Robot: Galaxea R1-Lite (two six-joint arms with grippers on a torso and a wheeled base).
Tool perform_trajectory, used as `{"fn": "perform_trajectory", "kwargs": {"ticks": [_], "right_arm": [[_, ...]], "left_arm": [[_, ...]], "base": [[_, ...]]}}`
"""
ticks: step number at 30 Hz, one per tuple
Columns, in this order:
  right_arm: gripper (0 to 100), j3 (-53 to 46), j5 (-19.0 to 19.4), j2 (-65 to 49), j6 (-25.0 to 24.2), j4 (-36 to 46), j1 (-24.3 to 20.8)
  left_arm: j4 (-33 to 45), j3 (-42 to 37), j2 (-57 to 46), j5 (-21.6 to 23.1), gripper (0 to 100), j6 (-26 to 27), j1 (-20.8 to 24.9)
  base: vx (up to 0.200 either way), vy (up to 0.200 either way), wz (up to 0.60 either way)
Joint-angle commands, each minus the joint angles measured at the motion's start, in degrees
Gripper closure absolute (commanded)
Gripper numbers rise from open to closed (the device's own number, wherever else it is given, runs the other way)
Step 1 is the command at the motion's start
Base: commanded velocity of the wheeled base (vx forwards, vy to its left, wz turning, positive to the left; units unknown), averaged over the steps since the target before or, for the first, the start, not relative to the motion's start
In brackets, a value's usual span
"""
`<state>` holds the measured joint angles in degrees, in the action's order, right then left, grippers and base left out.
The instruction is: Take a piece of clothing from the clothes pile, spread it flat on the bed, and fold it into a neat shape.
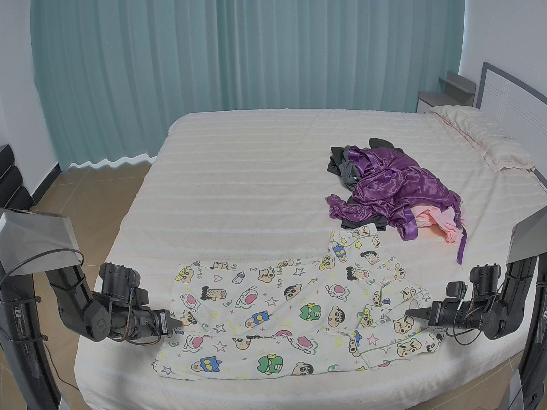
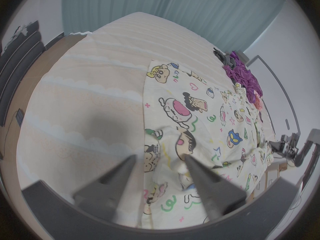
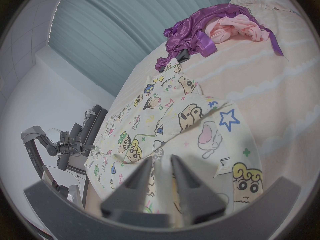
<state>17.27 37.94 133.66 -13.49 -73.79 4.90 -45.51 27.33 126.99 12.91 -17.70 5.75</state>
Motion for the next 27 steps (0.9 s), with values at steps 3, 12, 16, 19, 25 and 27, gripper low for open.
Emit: {"fn": "perform_trajectory", "kwargs": {"ticks": [3,12,16,19,25,27], "right_arm": [[0,-1.54,0.03,-1.47,-2.15,-3.73,0.55],[0,-5.85,0.03,-2.09,-10.85,-15.68,0.28],[0,-6.11,-0.06,-2.52,-10.85,-15.68,0.2],[0,-6.11,-0.06,-2.52,-10.85,-15.68,0.28],[0,-6.2,-0.06,-3.05,-10.85,-15.68,0.37],[0,-6.38,-0.06,-3.05,-10.85,-15.68,0.2]], "left_arm": [[0.16,0.27,-0.95,-0.17,0,-0.93,-0.22],[-0.46,-0.52,-5.52,0.54,0,-10.51,-1.1],[-0.46,-0.96,-5.35,0.54,0,-10.42,-1.54],[-0.46,-0.96,-5.17,0.54,0,-10.51,-1.62],[-0.55,-0.52,-5.44,0.54,0,-10.25,-1.71],[-0.55,-0.09,-5.44,0.54,0,-10.16,-1.71]], "base": [[0.0,0.0,0.0],[0.067,0.0,0.0],[0.2,0.0,0.0],[0.2,0.0,0.0],[0.1,0.0,0.0],[0.0,0.0,0.0]]}}
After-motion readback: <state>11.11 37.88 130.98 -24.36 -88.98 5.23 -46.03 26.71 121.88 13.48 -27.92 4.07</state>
